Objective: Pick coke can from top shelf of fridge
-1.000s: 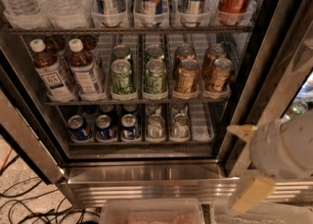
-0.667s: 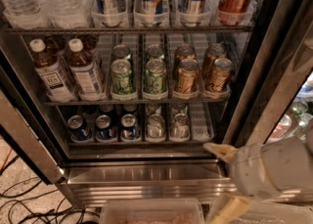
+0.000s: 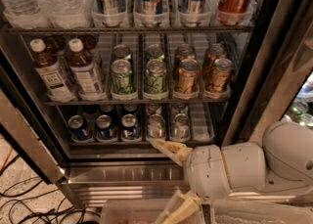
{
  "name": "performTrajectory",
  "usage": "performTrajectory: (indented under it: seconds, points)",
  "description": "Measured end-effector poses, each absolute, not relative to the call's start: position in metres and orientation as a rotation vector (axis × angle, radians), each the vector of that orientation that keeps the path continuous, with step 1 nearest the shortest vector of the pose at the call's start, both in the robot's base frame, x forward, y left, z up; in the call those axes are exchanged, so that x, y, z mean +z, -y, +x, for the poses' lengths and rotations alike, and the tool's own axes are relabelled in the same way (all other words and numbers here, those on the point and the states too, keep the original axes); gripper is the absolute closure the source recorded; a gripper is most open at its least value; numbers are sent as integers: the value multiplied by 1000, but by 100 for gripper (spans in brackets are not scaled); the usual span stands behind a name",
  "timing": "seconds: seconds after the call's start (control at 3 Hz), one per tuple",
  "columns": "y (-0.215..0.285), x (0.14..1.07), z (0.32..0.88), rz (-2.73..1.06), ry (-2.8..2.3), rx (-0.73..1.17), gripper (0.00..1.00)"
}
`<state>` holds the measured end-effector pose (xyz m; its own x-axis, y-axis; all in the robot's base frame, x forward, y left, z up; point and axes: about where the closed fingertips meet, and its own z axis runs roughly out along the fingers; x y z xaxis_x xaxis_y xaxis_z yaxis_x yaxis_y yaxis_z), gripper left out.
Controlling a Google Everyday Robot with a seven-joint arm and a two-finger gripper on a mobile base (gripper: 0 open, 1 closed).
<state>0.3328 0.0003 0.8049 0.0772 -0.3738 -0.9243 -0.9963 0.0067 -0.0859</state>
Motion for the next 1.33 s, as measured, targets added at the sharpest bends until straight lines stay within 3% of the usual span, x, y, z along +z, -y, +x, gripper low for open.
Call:
performTrajectory:
  seconds: [0.67, 1.33]
  points:
    - [-40, 870, 347, -1218, -1357, 1015, 0]
    - [-43, 910, 363, -1037, -1379, 999, 0]
